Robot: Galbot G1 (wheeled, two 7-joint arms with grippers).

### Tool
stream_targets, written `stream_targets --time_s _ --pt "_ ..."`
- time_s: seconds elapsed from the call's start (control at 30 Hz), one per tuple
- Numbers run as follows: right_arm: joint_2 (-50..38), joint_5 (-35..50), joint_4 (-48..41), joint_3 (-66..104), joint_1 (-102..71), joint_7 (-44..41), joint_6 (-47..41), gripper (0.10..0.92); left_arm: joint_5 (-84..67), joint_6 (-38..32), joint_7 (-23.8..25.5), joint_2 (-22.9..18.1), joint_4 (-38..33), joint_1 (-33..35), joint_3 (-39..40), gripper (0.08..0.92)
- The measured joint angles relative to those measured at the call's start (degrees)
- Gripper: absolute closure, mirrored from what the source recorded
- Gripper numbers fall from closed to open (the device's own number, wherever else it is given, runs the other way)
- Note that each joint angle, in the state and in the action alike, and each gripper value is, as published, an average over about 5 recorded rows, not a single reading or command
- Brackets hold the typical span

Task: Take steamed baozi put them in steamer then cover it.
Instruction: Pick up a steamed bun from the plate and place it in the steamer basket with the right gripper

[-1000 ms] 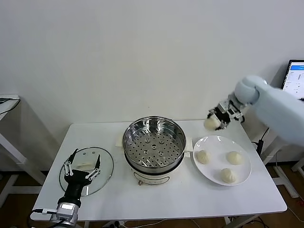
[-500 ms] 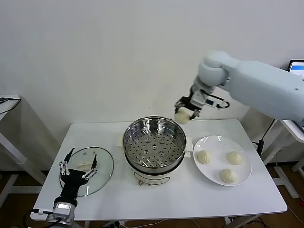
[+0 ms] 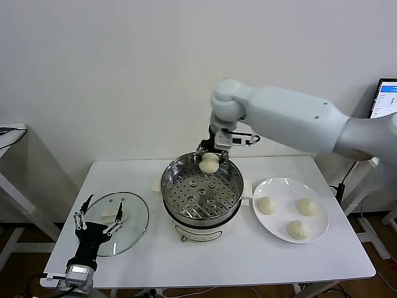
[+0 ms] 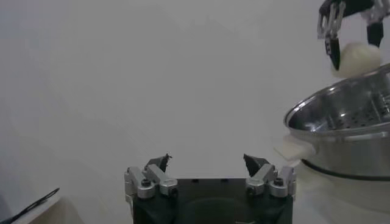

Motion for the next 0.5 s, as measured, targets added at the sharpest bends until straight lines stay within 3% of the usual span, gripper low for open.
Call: stream_targets --time_s 0.5 --pt "4.5 -4.3 -9.4 2.3 -5.6 1.3 1.5 0.337 -0.3 -0.5 0.2 0.0 0.6 0.0 -0.2 0.177"
